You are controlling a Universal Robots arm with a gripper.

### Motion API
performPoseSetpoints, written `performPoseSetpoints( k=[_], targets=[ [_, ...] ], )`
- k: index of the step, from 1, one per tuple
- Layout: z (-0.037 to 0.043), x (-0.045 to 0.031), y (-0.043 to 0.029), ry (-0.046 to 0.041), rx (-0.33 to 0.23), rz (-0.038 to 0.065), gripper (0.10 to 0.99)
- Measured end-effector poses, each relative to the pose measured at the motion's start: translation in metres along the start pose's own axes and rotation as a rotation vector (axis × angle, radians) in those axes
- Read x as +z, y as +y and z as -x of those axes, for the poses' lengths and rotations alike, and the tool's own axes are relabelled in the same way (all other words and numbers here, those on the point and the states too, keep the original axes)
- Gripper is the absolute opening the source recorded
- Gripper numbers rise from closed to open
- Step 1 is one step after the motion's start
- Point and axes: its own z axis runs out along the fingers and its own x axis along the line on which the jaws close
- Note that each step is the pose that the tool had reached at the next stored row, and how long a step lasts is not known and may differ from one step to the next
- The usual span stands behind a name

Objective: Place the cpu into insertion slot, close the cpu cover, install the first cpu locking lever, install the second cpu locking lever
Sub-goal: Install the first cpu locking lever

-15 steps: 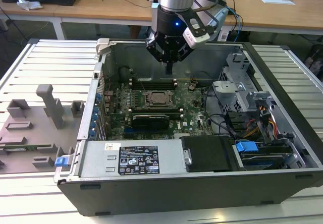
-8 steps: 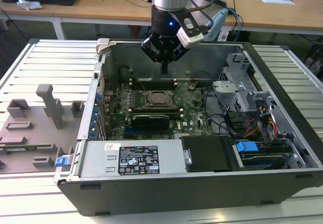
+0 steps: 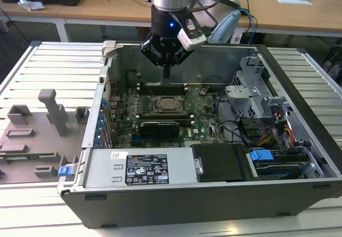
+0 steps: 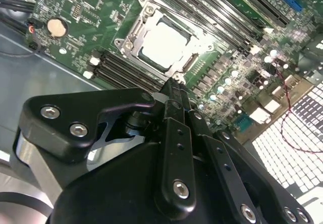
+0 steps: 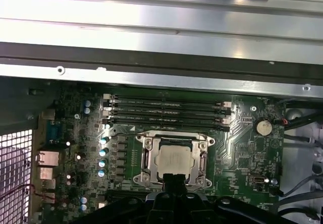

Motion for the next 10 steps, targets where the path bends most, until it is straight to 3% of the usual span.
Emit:
performPoseSetpoints(
  k=[10],
  targets=[
    [-0.0124,0.0004,0.0008,0.0000,0.000,0.000,0.106]
  ],
)
